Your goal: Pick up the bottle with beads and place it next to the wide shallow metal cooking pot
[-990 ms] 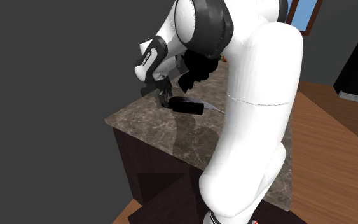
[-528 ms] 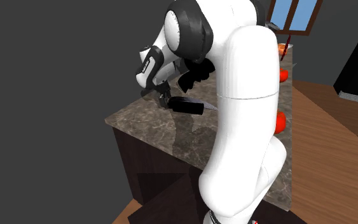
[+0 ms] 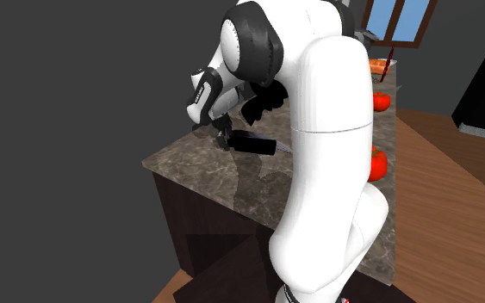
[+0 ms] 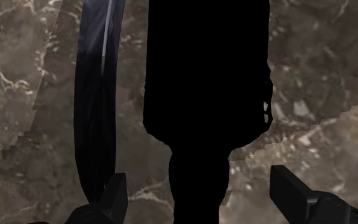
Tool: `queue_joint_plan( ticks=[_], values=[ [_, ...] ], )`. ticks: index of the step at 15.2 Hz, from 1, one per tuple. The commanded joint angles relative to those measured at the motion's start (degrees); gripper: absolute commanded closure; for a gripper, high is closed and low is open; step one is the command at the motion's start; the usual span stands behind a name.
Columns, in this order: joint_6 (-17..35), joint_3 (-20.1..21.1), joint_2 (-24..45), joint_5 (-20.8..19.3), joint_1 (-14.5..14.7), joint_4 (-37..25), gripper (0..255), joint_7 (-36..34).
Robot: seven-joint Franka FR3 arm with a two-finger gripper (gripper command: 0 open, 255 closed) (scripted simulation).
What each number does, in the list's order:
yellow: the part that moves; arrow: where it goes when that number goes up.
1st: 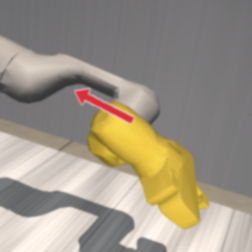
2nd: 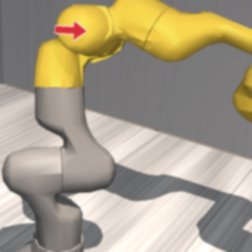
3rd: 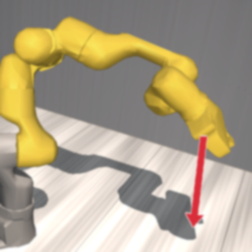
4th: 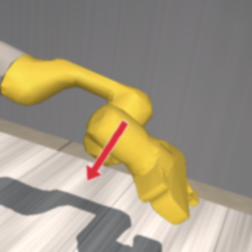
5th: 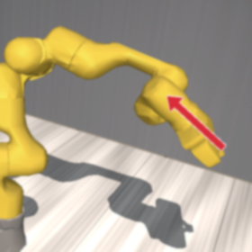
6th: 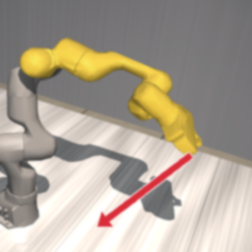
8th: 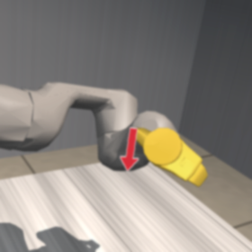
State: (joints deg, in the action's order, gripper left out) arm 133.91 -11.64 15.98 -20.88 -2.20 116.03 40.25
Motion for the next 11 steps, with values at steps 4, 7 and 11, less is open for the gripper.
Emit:
queue_joint_plan(
  ticks=[4, 7, 11],
  values=[
    [0.01, 0.0, 0.0, 0.0, 0.0, 0.01, 255, 0.0],
    [0.01, 0.0, 0.01, 0.0, 0.0, 0.0, 255, 0.0],
    [0.02, 0.0, 0.02, 0.0, 0.0, 0.0, 255, 0.0]
  ],
)
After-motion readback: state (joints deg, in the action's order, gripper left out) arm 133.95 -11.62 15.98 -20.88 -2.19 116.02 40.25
